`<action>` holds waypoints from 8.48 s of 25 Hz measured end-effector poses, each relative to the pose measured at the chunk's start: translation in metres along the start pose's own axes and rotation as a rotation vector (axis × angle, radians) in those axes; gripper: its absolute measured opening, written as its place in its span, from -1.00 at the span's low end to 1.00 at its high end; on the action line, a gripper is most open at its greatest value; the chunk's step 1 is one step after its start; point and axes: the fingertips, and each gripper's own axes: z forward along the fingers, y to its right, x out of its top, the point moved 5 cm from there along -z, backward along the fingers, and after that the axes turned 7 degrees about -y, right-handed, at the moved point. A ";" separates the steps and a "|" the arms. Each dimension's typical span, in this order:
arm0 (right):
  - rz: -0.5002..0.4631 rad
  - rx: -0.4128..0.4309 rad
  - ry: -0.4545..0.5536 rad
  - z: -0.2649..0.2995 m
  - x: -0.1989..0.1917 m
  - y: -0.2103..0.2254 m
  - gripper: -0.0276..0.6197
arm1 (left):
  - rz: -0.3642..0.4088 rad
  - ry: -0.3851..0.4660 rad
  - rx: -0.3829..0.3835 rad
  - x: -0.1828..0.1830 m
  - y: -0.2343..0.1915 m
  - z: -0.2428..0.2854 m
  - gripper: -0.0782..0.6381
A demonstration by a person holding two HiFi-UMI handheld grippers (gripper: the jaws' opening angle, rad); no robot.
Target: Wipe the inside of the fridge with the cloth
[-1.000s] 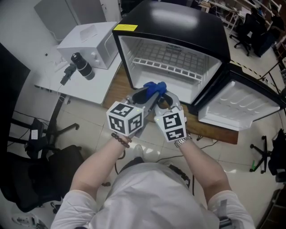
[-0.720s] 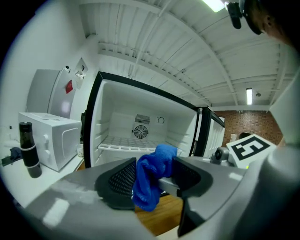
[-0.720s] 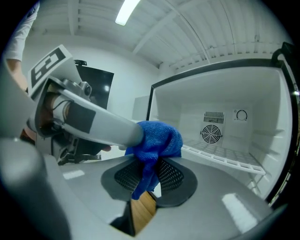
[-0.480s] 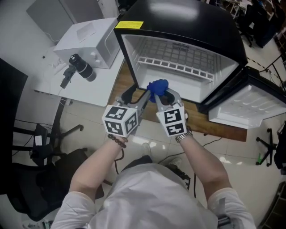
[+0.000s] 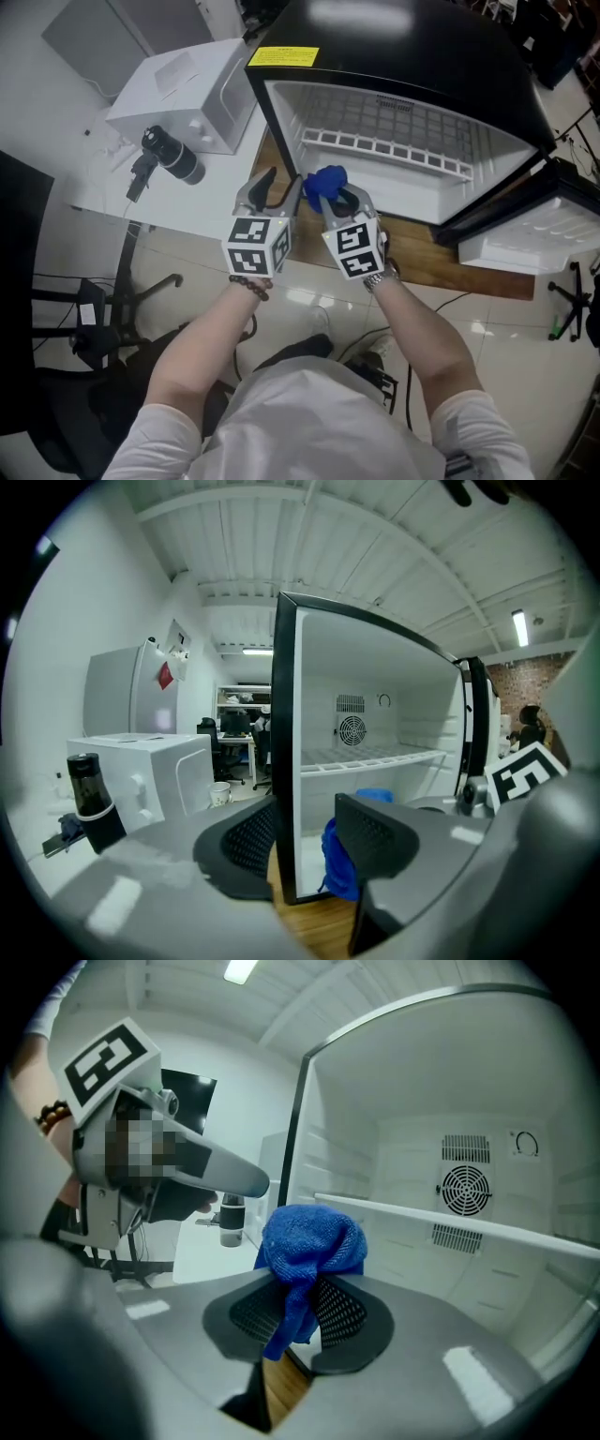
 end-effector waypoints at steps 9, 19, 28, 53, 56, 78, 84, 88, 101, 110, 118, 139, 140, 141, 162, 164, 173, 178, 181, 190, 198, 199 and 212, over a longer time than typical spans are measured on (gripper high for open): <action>0.003 -0.011 -0.012 0.052 -0.010 -0.002 -0.70 | 0.042 0.018 0.019 -0.003 -0.023 0.035 -0.28; -0.018 -0.034 0.012 0.081 -0.006 0.003 -0.70 | 0.087 0.031 0.011 0.000 -0.021 0.046 -0.41; -0.028 -0.071 0.020 0.092 -0.005 0.016 -0.70 | 0.071 0.039 0.012 -0.004 -0.023 0.051 -0.40; 0.111 -0.181 0.056 0.142 -0.007 0.066 -0.70 | 0.044 0.063 -0.004 -0.003 -0.023 0.054 -0.40; 0.133 -0.196 0.061 0.147 -0.007 0.071 -0.70 | 0.040 0.059 -0.010 -0.003 -0.022 0.053 -0.40; 0.177 -0.298 0.062 0.171 -0.009 0.105 -0.70 | 0.062 0.109 -0.012 -0.004 -0.023 0.055 -0.40; 0.191 -0.335 0.063 0.168 -0.012 0.119 -0.70 | 0.061 0.105 -0.010 -0.005 -0.024 0.054 -0.40; 0.207 -0.363 0.052 0.164 -0.017 0.131 -0.70 | 0.068 0.110 -0.006 -0.005 -0.024 0.055 -0.40; 0.243 -0.437 0.035 0.140 -0.036 0.163 -0.70 | 0.057 0.108 0.008 -0.004 -0.023 0.054 -0.40; 0.254 -0.480 0.021 0.123 -0.049 0.185 -0.70 | 0.050 0.106 0.023 -0.004 -0.023 0.055 -0.40; 0.274 -0.533 0.003 0.103 -0.063 0.208 -0.70 | 0.042 0.102 0.033 -0.004 -0.023 0.055 -0.40; 0.347 -0.690 -0.024 0.047 -0.102 0.265 -0.70 | 0.019 0.096 0.067 -0.005 -0.022 0.056 -0.40; 0.351 -0.699 -0.025 0.044 -0.103 0.267 -0.70 | 0.019 0.096 0.068 -0.005 -0.022 0.056 -0.40; 0.355 -0.709 -0.027 0.041 -0.105 0.269 -0.70 | 0.020 0.097 0.069 -0.005 -0.022 0.056 -0.40; 0.347 -0.630 0.036 0.028 -0.084 0.222 -0.70 | 0.016 0.072 0.074 -0.004 -0.021 0.056 -0.40; 0.332 -0.579 0.050 0.036 -0.075 0.201 -0.70 | 0.015 0.071 0.073 -0.004 -0.021 0.056 -0.40; 0.290 -0.377 0.069 0.087 -0.037 0.113 -0.70 | 0.020 0.068 0.055 -0.003 -0.021 0.055 -0.40; 0.280 -0.299 0.027 0.124 -0.030 0.090 -0.70 | 0.028 0.072 0.044 -0.004 -0.021 0.055 -0.40; 0.283 -0.268 -0.004 0.142 -0.031 0.083 -0.70 | 0.038 0.076 0.034 -0.003 -0.021 0.056 -0.40; 0.248 -0.278 -0.109 0.165 -0.041 0.082 -0.70 | 0.038 0.082 0.021 -0.004 -0.022 0.055 -0.40; 0.251 -0.326 -0.177 0.159 -0.049 0.096 -0.70 | 0.041 0.081 0.019 -0.004 -0.023 0.054 -0.40; 0.251 -0.333 -0.182 0.157 -0.051 0.098 -0.70 | 0.041 0.081 0.020 -0.004 -0.022 0.054 -0.40; 0.286 -0.422 -0.218 0.120 -0.074 0.137 -0.70 | 0.031 0.074 0.043 -0.003 -0.022 0.055 -0.40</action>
